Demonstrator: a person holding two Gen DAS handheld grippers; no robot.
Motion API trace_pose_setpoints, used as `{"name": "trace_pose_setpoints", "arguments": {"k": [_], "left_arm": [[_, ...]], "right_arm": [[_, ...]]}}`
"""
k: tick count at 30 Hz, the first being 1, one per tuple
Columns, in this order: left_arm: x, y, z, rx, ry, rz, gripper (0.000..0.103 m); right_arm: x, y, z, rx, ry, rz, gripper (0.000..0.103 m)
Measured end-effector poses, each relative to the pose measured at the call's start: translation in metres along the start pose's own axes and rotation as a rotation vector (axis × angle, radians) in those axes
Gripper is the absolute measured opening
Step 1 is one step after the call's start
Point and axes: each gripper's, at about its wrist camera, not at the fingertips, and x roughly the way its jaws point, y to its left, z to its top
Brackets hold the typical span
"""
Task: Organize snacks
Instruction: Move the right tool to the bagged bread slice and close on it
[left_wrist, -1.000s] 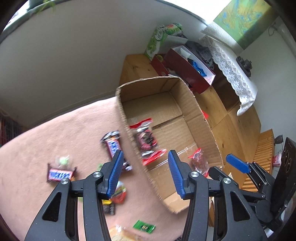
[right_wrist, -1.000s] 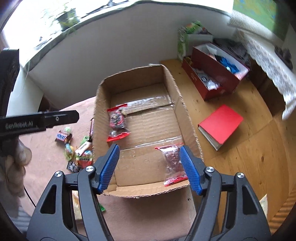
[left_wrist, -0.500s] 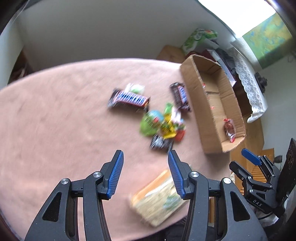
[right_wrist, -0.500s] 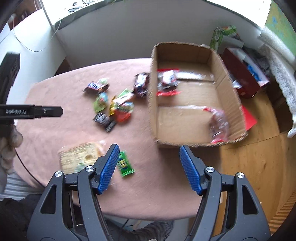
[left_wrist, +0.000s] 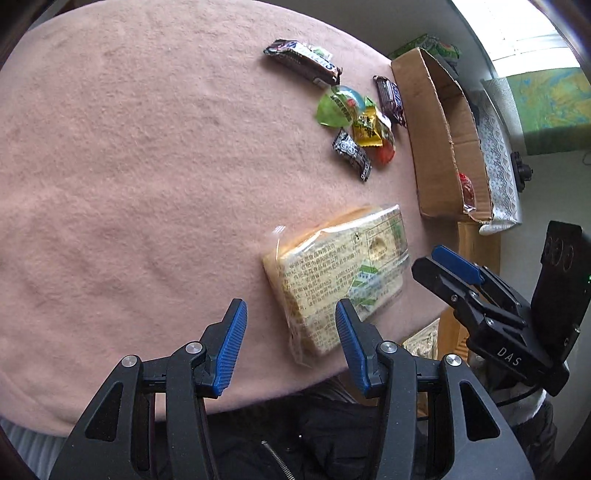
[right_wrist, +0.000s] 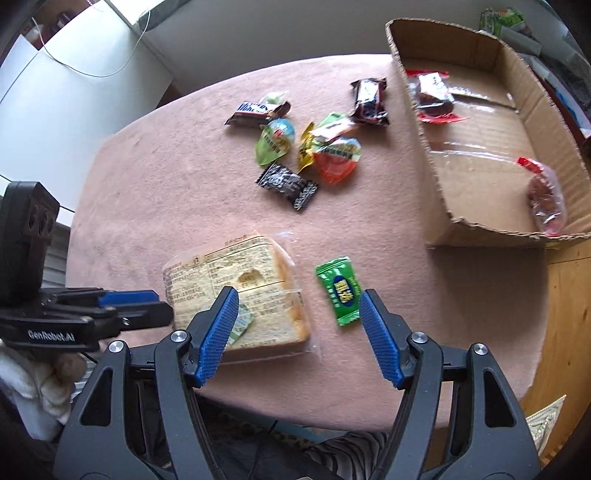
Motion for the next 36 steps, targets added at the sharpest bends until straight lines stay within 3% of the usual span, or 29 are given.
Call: {"name": "trace_pose_setpoints", "arguments": {"k": [11,15,27,36], "left_arm": [[0.015,0.003,-0.009,-0.011,0.027,-0.022,0.049],[0.018,0.002,-0.008,-0.018,0.029,-0.042,0.049],[0.022,-0.008,-0.006,0.000,0.023,-0.081,0.043],[0.015,-0.023,-0.004,0.075,-0.008,-0.015,0.043]], "right_arm": [[0.022,0.020,0.003,-0.058,0.057,0.029,0.070],[0.031,0.015,0.004,-0.018,0.084,0.080,0.068],[0.034,0.008,0.001,0.048,0.105,0.117,0.058],[0.024,0.008,0.003,0.071,0.105,0.132,0.055]]}}
